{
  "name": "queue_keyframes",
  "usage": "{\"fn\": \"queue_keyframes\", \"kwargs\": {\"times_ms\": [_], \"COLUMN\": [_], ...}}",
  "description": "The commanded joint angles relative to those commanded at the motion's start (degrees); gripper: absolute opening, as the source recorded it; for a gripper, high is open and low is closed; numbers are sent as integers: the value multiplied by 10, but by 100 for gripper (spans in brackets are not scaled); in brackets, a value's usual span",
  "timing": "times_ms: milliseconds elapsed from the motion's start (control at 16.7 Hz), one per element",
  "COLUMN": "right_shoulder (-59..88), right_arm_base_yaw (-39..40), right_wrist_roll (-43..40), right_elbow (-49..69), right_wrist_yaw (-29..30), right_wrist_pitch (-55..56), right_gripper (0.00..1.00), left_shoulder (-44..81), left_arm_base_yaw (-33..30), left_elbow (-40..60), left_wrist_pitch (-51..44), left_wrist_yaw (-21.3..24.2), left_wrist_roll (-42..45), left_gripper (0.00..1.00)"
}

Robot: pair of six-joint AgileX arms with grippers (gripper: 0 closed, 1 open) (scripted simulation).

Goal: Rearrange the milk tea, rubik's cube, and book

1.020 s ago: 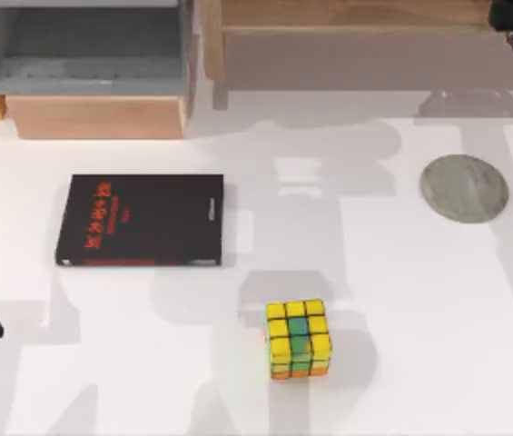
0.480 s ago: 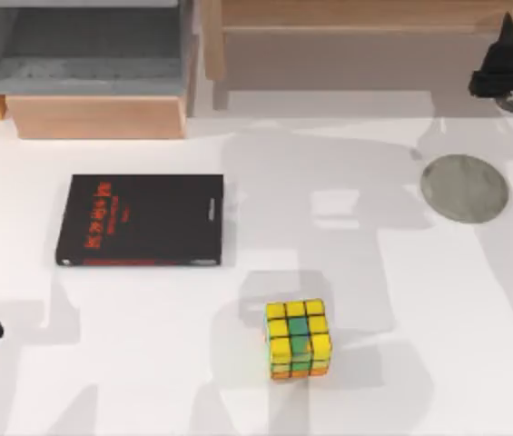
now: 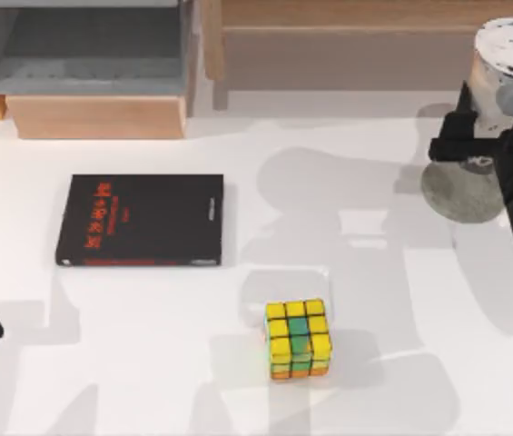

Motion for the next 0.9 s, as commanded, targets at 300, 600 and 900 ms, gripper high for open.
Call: {"fn": "queue_keyframes", "kwargs": {"times_ms": [300,600,900], "right_shoulder": [12,62,80], "right_arm_base_yaw": [-2,-1,0], "right_wrist_roll": [0,-1,-1], "right_elbow": [2,2,2], "right_wrist_yaw": [-2,1,1], "right_wrist_pitch": [11,61,78], "right_gripper": [0,0,0], "left_shoulder": [0,0,0], "left_arm_base_yaw": [0,0,0], "left_elbow": [0,0,0], "left_wrist_pitch": [0,0,0], "left_wrist_yaw": [0,0,0], "left_wrist_roll": [0,0,0], "left_gripper": [100,100,100]}}
